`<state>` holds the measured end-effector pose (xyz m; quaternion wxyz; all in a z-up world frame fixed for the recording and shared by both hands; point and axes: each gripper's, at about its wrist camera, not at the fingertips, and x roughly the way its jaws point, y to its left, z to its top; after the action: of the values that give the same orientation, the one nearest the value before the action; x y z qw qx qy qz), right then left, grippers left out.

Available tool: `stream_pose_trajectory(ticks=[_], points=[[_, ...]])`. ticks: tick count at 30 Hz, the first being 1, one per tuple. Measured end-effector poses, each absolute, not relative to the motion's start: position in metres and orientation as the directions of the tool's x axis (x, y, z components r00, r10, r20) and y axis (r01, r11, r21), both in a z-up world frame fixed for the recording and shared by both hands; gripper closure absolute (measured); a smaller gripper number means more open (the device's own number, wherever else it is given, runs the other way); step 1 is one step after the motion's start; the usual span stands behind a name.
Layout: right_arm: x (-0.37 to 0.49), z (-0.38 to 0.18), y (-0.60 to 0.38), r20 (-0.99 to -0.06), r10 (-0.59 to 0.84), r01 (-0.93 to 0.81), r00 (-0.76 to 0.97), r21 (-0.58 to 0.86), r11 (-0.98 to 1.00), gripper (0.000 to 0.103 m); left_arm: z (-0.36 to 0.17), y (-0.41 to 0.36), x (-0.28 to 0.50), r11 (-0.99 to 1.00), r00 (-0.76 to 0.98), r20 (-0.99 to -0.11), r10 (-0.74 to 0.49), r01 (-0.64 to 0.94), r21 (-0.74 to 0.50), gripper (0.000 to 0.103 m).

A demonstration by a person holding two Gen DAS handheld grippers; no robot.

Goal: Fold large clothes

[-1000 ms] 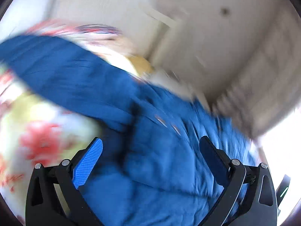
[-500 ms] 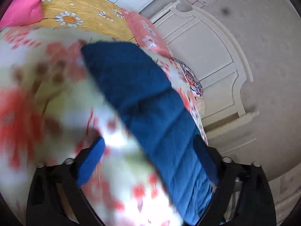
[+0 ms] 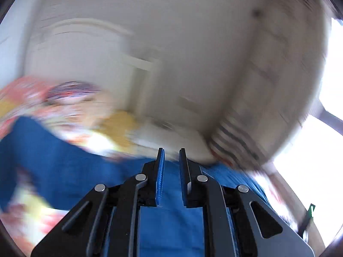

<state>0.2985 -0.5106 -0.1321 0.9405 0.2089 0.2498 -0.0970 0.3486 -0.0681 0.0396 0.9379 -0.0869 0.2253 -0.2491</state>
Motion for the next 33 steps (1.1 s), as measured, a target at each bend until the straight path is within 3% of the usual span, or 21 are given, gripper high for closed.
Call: stream_pose_trajectory(ticks=[4,8,11,13,15,16,17,18,19,23,25,27,28,29,30,31,33], points=[[0.291,-0.137,-0.541,-0.502,-0.064,0.325,0.862,0.453,0.830,0.018,0.000,-0.150,0.337,0.804,0.644,-0.490,-0.587,0.533,-0.263,0.091],[0.293,-0.141,-0.544,-0.510,-0.030,0.307,0.859,0.469,0.828,0.018,-0.048,-0.119,0.355,0.793,0.591,-0.536,-0.604,0.372,-0.483,0.090],[0.297,-0.140,-0.535,-0.520,-0.016,0.285,0.854,0.442,0.851,0.018,-0.070,-0.032,0.350,0.747,0.675,-0.492,-0.550,0.135,-0.651,0.083],[0.299,-0.141,-0.531,-0.527,-0.010,0.280,0.850,0.436,0.855,0.018,-0.084,0.046,0.341,0.617,0.763,-0.425,-0.487,-0.044,-0.786,0.082],[0.300,-0.142,-0.532,-0.530,-0.005,0.283,0.848,0.444,0.850,0.018,-0.097,0.100,0.328,0.468,0.825,-0.340,-0.451,-0.106,-0.877,0.081],[0.298,-0.143,-0.532,-0.531,-0.004,0.285,0.848,0.449,0.847,0.018,-0.100,0.118,0.323,0.414,0.850,-0.307,-0.428,-0.117,-0.903,0.072],[0.299,-0.143,-0.533,-0.531,-0.003,0.288,0.847,0.455,0.843,0.018,-0.105,0.140,0.317,0.354,0.882,-0.268,-0.389,-0.126,-0.927,0.027],[0.299,-0.144,-0.534,-0.532,-0.003,0.292,0.847,0.459,0.839,0.018,-0.107,0.151,0.313,0.319,0.900,-0.243,-0.361,-0.126,-0.939,0.004],[0.298,-0.144,-0.534,-0.532,-0.004,0.293,0.847,0.460,0.838,0.018,-0.111,0.163,0.307,0.270,0.930,-0.193,-0.312,-0.108,-0.957,0.004],[0.298,-0.144,-0.531,-0.535,-0.013,0.294,0.845,0.444,0.847,0.018,-0.109,0.185,0.317,0.241,0.947,-0.174,-0.271,-0.109,-0.965,0.004],[0.299,-0.144,-0.528,-0.538,-0.014,0.290,0.843,0.431,0.855,0.018,-0.115,0.198,0.323,0.192,0.961,-0.217,-0.174,-0.184,-0.964,0.004],[0.300,-0.144,-0.526,-0.542,-0.013,0.285,0.840,0.421,0.861,0.018,-0.125,0.212,0.342,0.120,0.951,-0.270,-0.152,-0.253,-0.960,0.005],[0.301,-0.144,-0.525,-0.544,-0.013,0.284,0.839,0.417,0.864,0.018,-0.128,0.216,0.351,0.100,0.944,-0.290,-0.159,-0.277,-0.956,0.020],[0.301,-0.144,-0.525,-0.546,-0.010,0.282,0.838,0.416,0.864,0.018,-0.122,0.218,0.363,0.133,0.936,-0.307,-0.170,-0.287,-0.949,0.047],[0.302,-0.144,-0.525,-0.548,-0.008,0.281,0.836,0.416,0.865,0.018,-0.111,0.218,0.369,0.201,0.927,-0.339,-0.159,-0.306,-0.931,0.057],[0.302,-0.144,-0.525,-0.549,-0.006,0.279,0.836,0.416,0.865,0.018,-0.094,0.216,0.372,0.299,0.916,-0.387,-0.106,-0.342,-0.891,0.079],[0.303,-0.144,-0.526,-0.550,-0.001,0.276,0.835,0.418,0.865,0.018,-0.055,0.206,0.373,0.476,0.915,-0.403,-0.010,-0.350,-0.807,0.084]])
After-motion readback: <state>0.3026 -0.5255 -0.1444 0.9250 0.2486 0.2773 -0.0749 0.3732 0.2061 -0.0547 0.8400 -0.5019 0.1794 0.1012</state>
